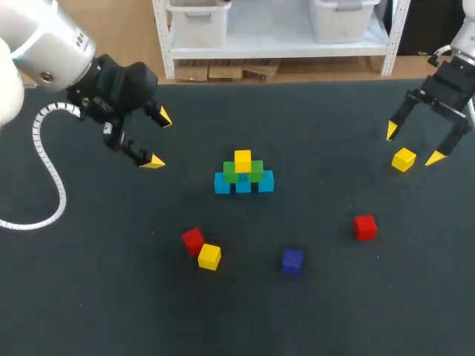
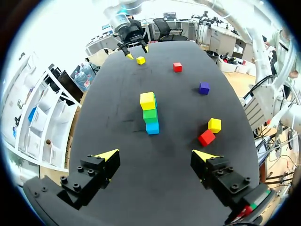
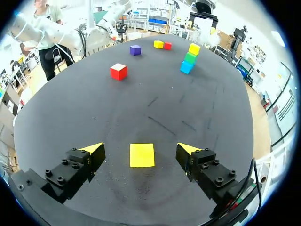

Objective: Place the blue cubes, place green cubes on the blue cubes, place the yellow cubes on the green cubes, then place the red cubes on the yellow cubes, and place purple cube on the red cubes.

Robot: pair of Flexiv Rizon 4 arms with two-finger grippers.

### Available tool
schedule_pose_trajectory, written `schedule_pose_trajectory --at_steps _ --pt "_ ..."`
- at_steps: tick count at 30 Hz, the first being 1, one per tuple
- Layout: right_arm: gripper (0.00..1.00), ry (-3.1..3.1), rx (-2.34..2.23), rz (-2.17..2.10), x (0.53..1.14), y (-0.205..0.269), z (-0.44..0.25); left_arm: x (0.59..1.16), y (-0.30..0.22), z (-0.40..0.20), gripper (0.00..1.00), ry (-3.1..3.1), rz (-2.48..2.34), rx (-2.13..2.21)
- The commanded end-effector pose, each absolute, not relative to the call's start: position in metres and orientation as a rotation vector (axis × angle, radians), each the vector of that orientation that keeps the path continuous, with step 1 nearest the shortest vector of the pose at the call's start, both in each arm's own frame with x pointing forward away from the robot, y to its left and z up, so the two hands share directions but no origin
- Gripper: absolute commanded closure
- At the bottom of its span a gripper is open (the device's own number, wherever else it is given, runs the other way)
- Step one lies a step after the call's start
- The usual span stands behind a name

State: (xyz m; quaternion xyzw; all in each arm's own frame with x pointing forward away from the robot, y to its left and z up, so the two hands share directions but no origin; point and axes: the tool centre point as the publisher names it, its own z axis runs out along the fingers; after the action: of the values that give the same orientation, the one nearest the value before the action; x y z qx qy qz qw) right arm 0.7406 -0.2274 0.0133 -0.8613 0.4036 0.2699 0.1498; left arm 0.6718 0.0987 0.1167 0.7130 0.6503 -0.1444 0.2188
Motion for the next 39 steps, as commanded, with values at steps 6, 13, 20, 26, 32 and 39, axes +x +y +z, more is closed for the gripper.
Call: schedule_pose_trajectory --at_steps 6,13,20,26,32,39 --pt "0.54 1.146 -2.458 0.796 0.738 -0.228 0.009 0.673 0.099 0.117 0.0 1.801 -0.401 1.976" --pt "0.53 1.14 -2.447 0.804 0.737 -0.23 0.003 0.673 0.099 0.117 0.0 1.801 -0.401 1.976" --pt "0.52 1.13 -2.436 0.816 0.737 -0.231 -0.002 0.673 0.099 0.117 0.0 1.801 -0.401 1.976" --pt "0.53 1.123 -2.429 0.822 0.738 -0.23 -0.005 0.673 0.099 0.117 0.0 1.801 -0.401 1.976" --pt "1.0 1.122 -2.414 0.83 0.739 -0.228 -0.007 0.673 0.099 0.117 0.0 1.801 -0.401 1.976" --pt "1.0 1.167 -2.367 0.847 0.736 -0.224 -0.005 0.673 0.099 0.117 0.0 1.801 -0.401 1.976"
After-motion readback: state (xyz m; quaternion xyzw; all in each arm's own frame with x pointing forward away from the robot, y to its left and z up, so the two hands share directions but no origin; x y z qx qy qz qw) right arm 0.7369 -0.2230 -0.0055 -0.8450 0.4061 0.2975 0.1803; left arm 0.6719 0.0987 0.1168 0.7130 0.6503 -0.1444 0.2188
